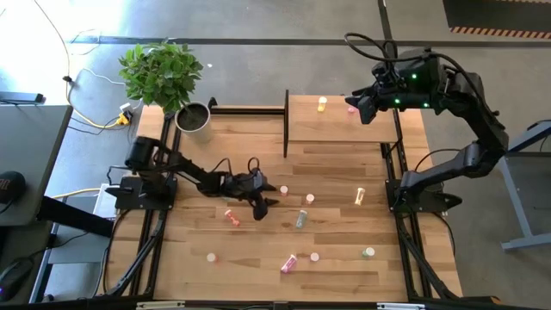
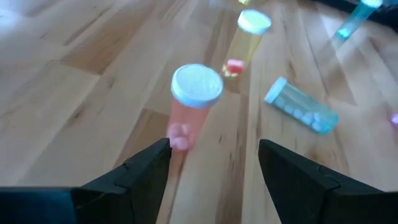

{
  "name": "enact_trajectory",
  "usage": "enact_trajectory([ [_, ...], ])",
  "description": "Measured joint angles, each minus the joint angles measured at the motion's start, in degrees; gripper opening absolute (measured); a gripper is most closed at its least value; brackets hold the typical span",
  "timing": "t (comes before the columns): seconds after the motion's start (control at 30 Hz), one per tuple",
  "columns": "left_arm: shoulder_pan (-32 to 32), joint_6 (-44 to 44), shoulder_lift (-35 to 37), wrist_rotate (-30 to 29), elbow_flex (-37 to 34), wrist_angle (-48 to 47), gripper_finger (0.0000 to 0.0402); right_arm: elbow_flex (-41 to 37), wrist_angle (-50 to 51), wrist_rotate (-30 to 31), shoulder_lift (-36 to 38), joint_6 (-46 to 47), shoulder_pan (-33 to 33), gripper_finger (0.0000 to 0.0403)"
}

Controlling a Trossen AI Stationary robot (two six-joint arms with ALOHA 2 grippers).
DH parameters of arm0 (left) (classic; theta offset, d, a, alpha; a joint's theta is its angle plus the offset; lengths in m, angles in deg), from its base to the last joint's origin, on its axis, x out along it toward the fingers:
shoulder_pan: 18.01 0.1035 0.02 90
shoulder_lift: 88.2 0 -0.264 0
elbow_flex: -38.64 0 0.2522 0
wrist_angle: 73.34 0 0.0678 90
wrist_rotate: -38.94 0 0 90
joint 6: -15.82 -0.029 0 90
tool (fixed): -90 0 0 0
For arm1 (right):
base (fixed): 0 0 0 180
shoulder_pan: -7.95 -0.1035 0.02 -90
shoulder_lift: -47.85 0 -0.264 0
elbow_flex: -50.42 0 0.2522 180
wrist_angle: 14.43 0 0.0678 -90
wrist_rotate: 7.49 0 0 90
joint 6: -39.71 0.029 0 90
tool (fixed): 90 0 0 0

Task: Pick and place medicine bottles onto shelf by color
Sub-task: Put the top pink medicine bottle on the shelf

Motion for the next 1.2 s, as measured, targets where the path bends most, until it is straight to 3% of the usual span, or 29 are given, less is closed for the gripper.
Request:
enact_trajectory([
  [0.27,-0.53,-0.76,-3.05,-5.49,0.05,4.12,0.0236,0.00,0.69,0.01,0.00,0.97,0.00,0.0163],
  [0.5,-0.30,-2.74,-4.48,-5.16,0.07,5.41,0.0236,0.00,0.78,0.02,0.00,1.35,0.00,0.0163],
  [0.97,-0.30,-2.53,-9.93,-5.77,7.20,3.75,0.0236,0.04,1.73,0.12,-0.04,2.43,0.00,0.0163],
  [1.2,-0.06,-2.59,-9.95,-6.16,7.15,-0.05,0.0203,0.04,1.87,0.11,-0.04,2.43,0.00,0.0163],
])
